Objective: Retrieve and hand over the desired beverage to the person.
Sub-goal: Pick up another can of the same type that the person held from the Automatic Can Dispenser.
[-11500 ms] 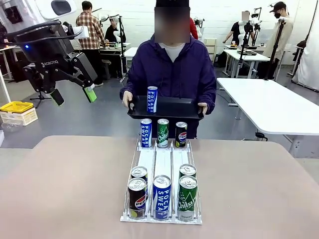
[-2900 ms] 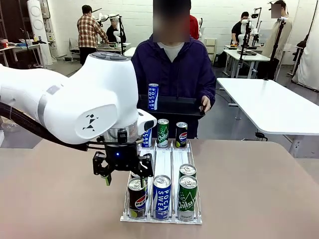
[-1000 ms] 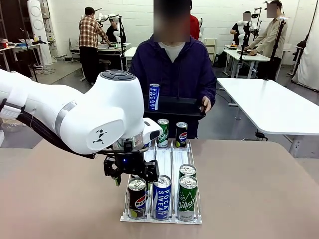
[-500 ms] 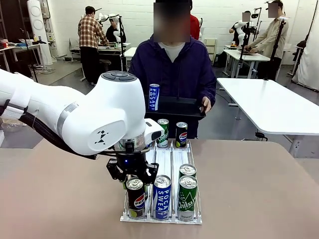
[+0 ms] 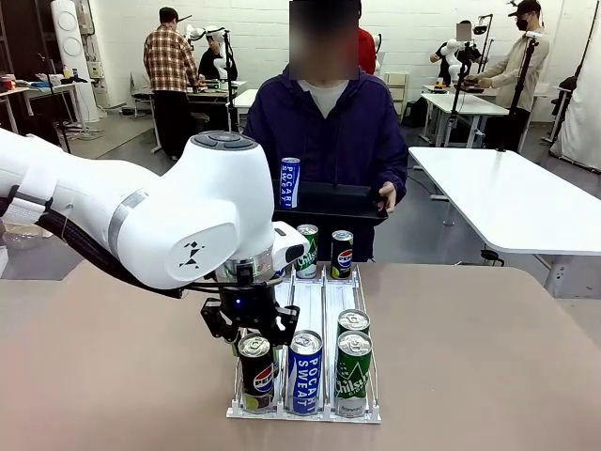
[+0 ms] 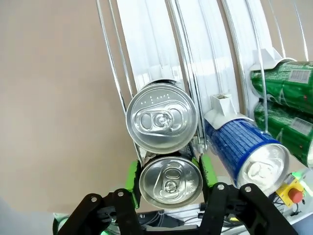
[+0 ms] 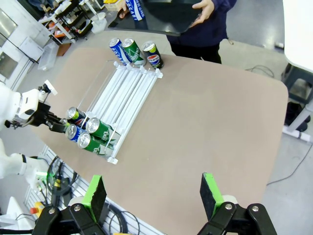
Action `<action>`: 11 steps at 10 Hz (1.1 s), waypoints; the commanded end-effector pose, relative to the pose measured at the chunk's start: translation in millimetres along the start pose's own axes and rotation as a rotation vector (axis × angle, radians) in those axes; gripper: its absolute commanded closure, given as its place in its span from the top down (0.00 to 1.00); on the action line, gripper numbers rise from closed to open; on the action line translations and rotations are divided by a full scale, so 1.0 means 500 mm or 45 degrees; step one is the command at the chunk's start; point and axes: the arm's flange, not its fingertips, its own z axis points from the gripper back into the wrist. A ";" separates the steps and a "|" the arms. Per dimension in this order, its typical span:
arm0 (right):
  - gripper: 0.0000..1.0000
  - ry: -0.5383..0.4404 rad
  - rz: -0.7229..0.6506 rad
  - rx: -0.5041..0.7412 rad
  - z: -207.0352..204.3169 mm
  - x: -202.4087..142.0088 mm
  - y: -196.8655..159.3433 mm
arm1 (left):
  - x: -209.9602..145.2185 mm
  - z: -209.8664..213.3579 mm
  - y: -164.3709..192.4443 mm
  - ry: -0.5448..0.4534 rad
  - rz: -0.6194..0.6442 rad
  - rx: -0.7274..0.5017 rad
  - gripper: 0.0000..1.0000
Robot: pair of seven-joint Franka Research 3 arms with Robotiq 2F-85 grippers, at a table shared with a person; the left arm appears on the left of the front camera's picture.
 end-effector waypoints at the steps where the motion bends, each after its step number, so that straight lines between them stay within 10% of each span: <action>1: 1.00 -0.020 0.012 0.048 -0.001 0.004 -0.002 | -0.003 0.127 -0.032 -0.006 0.019 0.045 0.00; 4: 1.00 -0.020 0.012 0.048 -0.001 0.004 -0.002 | -0.011 0.370 -0.084 -0.060 -0.018 0.059 0.00; 11: 1.00 -0.020 0.012 0.048 -0.001 0.004 -0.002 | -0.012 0.575 -0.211 -0.194 -0.020 -0.023 0.00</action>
